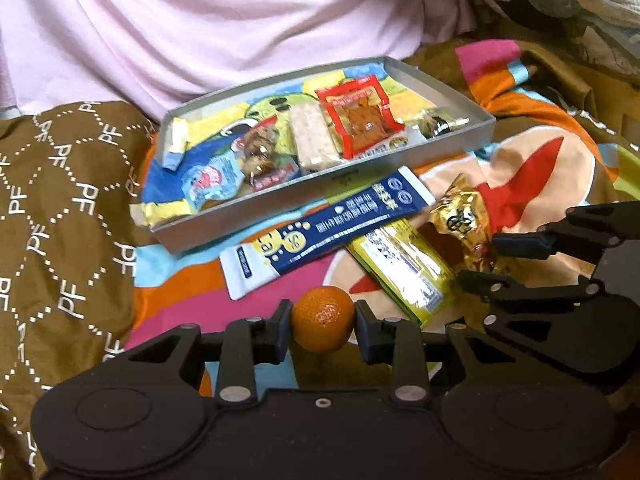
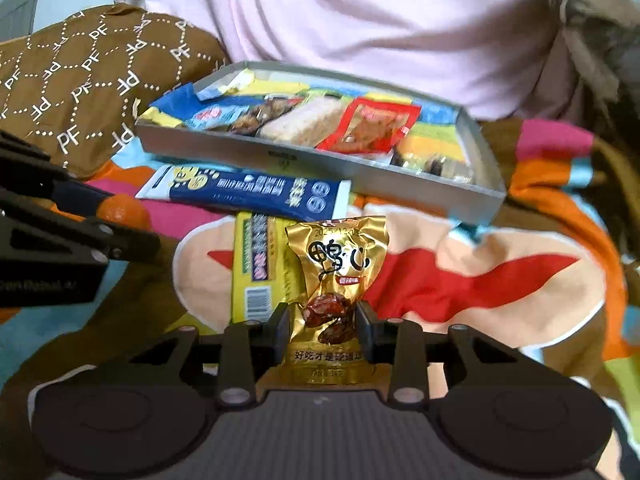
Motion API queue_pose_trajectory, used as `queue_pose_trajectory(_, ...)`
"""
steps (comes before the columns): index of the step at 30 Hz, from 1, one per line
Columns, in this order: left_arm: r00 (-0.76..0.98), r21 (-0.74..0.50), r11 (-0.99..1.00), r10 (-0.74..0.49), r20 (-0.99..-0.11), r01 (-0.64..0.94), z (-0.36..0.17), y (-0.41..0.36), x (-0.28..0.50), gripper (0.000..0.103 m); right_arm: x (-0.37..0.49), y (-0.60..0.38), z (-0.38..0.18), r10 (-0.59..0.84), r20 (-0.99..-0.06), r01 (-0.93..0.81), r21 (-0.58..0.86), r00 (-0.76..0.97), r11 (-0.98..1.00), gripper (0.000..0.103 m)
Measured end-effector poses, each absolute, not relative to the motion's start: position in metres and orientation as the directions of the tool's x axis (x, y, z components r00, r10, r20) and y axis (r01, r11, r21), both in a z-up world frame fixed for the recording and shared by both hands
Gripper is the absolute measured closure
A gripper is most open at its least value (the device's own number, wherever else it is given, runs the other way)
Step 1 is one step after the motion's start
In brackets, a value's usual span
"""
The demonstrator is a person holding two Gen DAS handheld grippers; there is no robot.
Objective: Organize snacks
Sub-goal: 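Carry the gold pack and orange into the tray and open both tools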
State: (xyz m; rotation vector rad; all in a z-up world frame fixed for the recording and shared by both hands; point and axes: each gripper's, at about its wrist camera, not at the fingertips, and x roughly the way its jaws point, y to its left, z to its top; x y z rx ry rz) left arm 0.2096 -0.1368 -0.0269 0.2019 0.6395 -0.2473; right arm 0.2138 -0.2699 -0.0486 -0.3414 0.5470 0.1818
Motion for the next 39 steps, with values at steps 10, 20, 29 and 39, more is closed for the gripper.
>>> queue_pose_trajectory(10, 0.828, 0.09, 0.964, -0.165, -0.536, 0.25, 0.001, -0.14, 0.228, 0.069, 0.208, -0.276, -0.024, 0.044, -0.331, -0.143, -0.283, 0.943, 0.948, 0.065)
queue_pose_trajectory(20, 0.878, 0.125, 0.962, -0.165, -0.449, 0.245, 0.028, -0.154, 0.284, 0.068, 0.229, -0.279, -0.005, 0.047, -0.165, -0.09, -0.261, 0.985, 0.961, 0.064)
queue_pose_trajectory(29, 0.862, -0.035, 0.971, -0.227, -0.452, 0.238, 0.03, -0.176, 0.345, 0.068, 0.267, -0.29, -0.002, -0.001, -0.094, -0.019, -0.212, 0.996, 0.977, 0.064)
queue_pose_trajectory(39, 0.834, -0.099, 0.966, -0.255, -0.49, 0.237, 0.008, -0.186, 0.371, 0.068, 0.294, -0.302, -0.008, -0.028, -0.11, 0.007, -0.193, 0.994, 0.981, 0.064)
